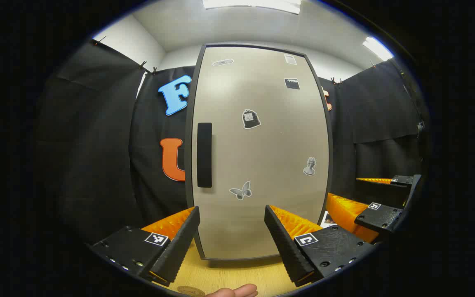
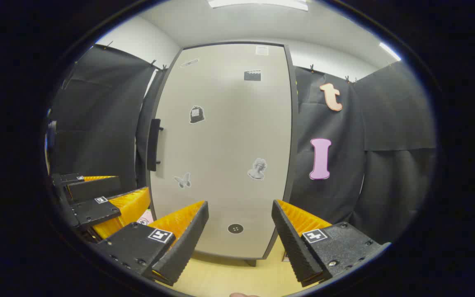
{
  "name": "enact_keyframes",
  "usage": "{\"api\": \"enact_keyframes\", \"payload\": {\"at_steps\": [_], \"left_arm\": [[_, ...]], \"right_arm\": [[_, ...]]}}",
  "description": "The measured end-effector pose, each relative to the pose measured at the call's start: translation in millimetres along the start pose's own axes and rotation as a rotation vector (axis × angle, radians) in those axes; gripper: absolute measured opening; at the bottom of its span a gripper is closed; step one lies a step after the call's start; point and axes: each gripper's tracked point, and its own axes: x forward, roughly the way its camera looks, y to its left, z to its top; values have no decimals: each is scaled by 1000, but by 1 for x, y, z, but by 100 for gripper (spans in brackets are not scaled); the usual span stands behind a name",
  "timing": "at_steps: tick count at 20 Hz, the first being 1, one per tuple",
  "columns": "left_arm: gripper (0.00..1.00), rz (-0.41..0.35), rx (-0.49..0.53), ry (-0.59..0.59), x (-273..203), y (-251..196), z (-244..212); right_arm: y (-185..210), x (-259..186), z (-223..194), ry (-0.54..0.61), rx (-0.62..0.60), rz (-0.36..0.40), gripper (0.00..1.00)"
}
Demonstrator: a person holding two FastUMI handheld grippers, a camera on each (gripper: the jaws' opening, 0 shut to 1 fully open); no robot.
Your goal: Open the cabinet door with the right hand, grasp the bottle in the cabinet with the left hand and place it on the coaster, then close the cabinet door with the right hand.
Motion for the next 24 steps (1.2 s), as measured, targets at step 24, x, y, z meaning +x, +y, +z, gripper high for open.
{"api": "enact_keyframes", "payload": {"at_steps": [24], "left_arm": [[95,23,-6,-1,-9,9,1]], "right_arm": [[-4,6,4,-7,6,2,99]]}}
